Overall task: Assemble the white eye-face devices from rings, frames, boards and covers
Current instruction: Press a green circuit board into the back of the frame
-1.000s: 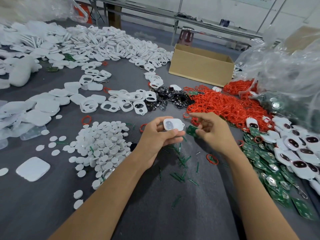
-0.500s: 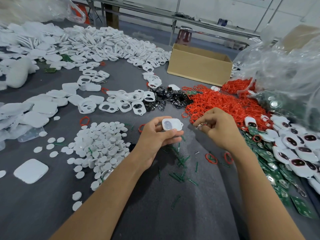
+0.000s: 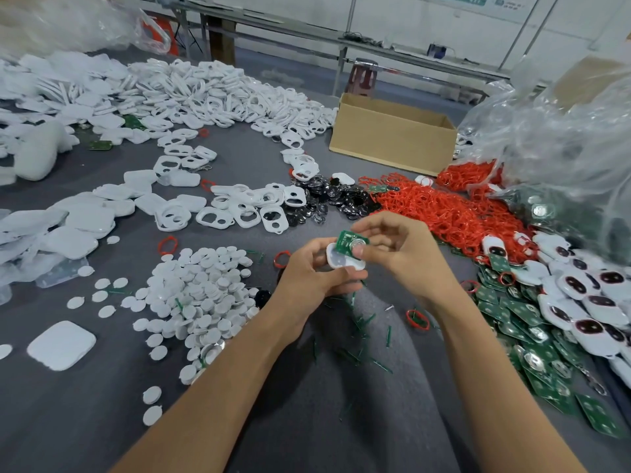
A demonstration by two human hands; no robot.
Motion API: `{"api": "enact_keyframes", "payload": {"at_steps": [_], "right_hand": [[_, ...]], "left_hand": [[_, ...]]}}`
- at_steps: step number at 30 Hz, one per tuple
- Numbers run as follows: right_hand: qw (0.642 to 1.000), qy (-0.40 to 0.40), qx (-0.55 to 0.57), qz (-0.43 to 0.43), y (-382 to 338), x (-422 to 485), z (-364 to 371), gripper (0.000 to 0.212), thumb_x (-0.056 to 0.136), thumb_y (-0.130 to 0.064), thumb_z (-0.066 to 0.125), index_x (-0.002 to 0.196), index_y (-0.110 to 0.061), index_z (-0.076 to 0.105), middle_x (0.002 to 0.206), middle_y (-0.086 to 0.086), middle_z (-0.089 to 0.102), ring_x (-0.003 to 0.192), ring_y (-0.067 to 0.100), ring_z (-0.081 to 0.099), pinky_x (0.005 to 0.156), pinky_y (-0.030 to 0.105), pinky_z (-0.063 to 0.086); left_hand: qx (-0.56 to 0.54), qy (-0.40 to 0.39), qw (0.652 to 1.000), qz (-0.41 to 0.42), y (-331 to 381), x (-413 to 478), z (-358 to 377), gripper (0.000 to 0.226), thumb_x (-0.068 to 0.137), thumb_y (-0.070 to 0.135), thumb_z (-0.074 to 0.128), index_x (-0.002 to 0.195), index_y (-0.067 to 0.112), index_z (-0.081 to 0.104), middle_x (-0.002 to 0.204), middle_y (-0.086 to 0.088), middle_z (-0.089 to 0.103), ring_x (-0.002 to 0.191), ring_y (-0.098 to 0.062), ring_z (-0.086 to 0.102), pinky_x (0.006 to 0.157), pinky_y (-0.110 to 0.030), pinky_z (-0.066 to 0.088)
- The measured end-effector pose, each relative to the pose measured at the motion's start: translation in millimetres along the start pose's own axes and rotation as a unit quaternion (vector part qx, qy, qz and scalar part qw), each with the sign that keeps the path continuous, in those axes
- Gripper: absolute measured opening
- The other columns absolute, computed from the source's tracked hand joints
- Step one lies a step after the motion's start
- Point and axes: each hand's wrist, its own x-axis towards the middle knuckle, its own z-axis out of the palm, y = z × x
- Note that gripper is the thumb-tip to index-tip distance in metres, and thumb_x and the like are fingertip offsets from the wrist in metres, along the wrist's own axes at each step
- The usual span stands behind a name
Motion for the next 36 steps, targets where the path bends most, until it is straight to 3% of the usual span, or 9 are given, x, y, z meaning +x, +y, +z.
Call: {"api": "enact_keyframes", "payload": {"at_steps": [5, 8, 12, 17, 21, 36], "right_hand": [[0.998, -0.034, -0.05, 0.006, -1.4, -2.2, 3.0, 0.022, 0.079, 0.003, 0.072, 0.096, -0.011, 0.072, 0.079, 0.001, 0.071, 0.071, 0.011, 0.064, 0.069, 0.022, 0.052], [0.992, -0.022, -0.125, -0.018, -0.2, -1.1, 0.8, 0.022, 0.08, -0.003, 0.074, 0.095, -0.017, 0.074, 0.085, 0.004, 0.072, 0.076, 0.017, 0.064, 0.073, 0.028, 0.05], [0.98, -0.006, -0.193, -0.042, 0.6, -1.7, 0.2, 0.019, 0.078, -0.006, 0.077, 0.095, -0.013, 0.075, 0.091, 0.005, 0.068, 0.072, 0.01, 0.06, 0.068, 0.018, 0.046], [0.97, 0.009, -0.236, -0.062, -1.4, -0.7, 0.2, 0.014, 0.072, -0.01, 0.082, 0.081, -0.015, 0.072, 0.086, 0.007, 0.066, 0.073, 0.019, 0.064, 0.068, 0.029, 0.052], [0.948, 0.0, -0.307, -0.082, 0.6, 0.7, -1.8, 0.014, 0.074, -0.018, 0.082, 0.084, -0.014, 0.074, 0.09, 0.003, 0.066, 0.077, 0.014, 0.06, 0.072, 0.025, 0.046], [0.939, -0.027, -0.325, -0.11, 4.2, 0.1, -2.5, 0.014, 0.074, -0.014, 0.078, 0.086, -0.011, 0.072, 0.09, 0.0, 0.069, 0.08, 0.016, 0.061, 0.073, 0.037, 0.049]], "left_hand": [[0.005, -0.003, 1.0, -0.001, 0.1, -1.1, 0.4, 0.041, 0.08, -0.012, 0.066, 0.117, 0.0, 0.056, 0.112, -0.024, 0.065, 0.099, -0.037, 0.066, 0.076, -0.032, 0.061], [0.005, -0.001, 1.0, -0.001, 1.0, -1.2, 0.6, 0.04, 0.08, -0.012, 0.066, 0.116, 0.002, 0.057, 0.113, -0.023, 0.066, 0.097, -0.036, 0.066, 0.076, -0.032, 0.061], [-0.001, 0.004, 1.0, -0.002, 1.3, -0.7, -0.3, 0.036, 0.081, -0.014, 0.064, 0.112, 0.004, 0.057, 0.109, -0.019, 0.067, 0.089, -0.032, 0.068, 0.074, -0.031, 0.061], [-0.003, 0.007, 1.0, -0.004, -0.1, 0.6, -1.5, 0.033, 0.083, -0.015, 0.061, 0.11, 0.005, 0.058, 0.104, -0.016, 0.068, 0.079, -0.024, 0.071, 0.072, -0.029, 0.061], [-0.001, 0.007, 1.0, -0.005, -1.0, 1.9, -2.7, 0.034, 0.085, -0.016, 0.06, 0.113, 0.003, 0.057, 0.101, -0.014, 0.068, 0.075, -0.019, 0.072, 0.071, -0.028, 0.06], [0.016, 0.003, 1.0, -0.009, 0.5, 0.6, -2.2, 0.037, 0.086, -0.017, 0.057, 0.119, -0.001, 0.055, 0.102, -0.015, 0.067, 0.078, -0.021, 0.073, 0.073, -0.03, 0.061]]}}
